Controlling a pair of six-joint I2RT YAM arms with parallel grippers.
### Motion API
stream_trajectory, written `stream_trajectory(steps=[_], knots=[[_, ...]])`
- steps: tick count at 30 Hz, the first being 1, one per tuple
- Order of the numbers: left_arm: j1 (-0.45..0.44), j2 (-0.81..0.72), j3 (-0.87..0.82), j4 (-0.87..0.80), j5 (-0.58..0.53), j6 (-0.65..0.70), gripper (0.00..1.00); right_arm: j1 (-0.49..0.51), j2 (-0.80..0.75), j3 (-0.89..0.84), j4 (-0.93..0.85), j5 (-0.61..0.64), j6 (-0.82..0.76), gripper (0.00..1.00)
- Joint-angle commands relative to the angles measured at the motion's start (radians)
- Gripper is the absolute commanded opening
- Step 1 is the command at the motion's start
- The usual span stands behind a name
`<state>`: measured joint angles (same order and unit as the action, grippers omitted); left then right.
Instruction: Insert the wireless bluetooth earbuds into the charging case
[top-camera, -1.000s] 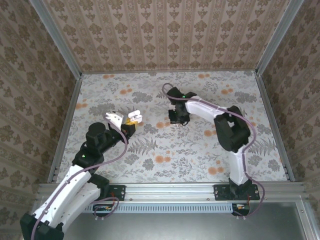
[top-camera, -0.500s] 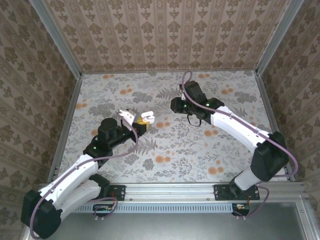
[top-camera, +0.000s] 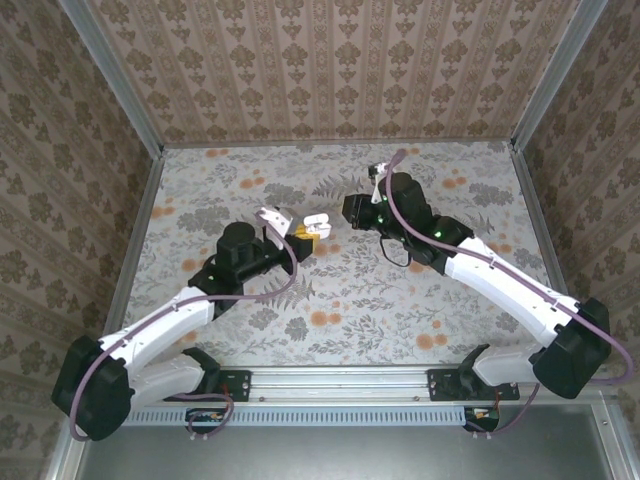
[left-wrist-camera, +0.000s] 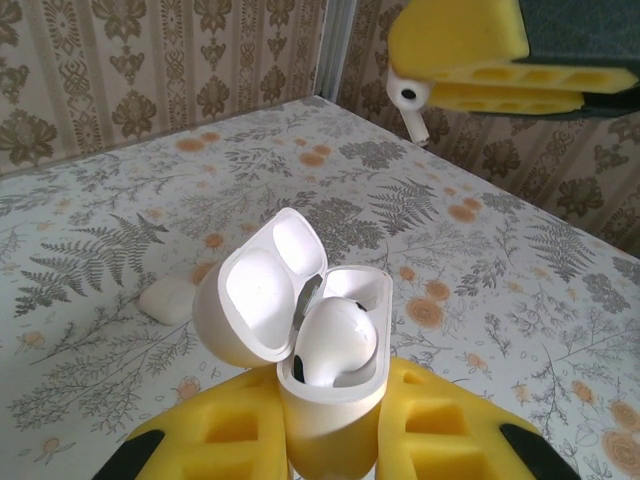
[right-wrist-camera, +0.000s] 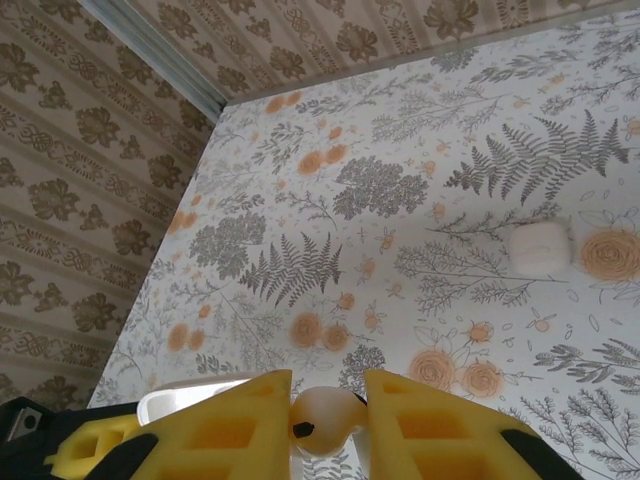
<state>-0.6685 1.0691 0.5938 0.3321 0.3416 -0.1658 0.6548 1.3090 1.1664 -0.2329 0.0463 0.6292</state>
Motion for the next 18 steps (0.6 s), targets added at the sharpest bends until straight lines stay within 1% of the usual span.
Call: stream_trajectory(steps=[1,10,18], knots=[[-0.011,0.005,0.041,0.059,0.022,-0.016,0.00,0.012,-0.047,-0.020,0.032,0.031,0.003,0.21],[-0.018,-0.002,0.023,0.133,0.040,-0.021,0.00,0.048,-0.103,-0.029,0.065,0.045,-0.003,0.20],[-0.030,-0.018,0.002,0.194,0.043,-0.002,0.00,0.087,-0.152,-0.089,0.174,0.036,-0.001,0.20]])
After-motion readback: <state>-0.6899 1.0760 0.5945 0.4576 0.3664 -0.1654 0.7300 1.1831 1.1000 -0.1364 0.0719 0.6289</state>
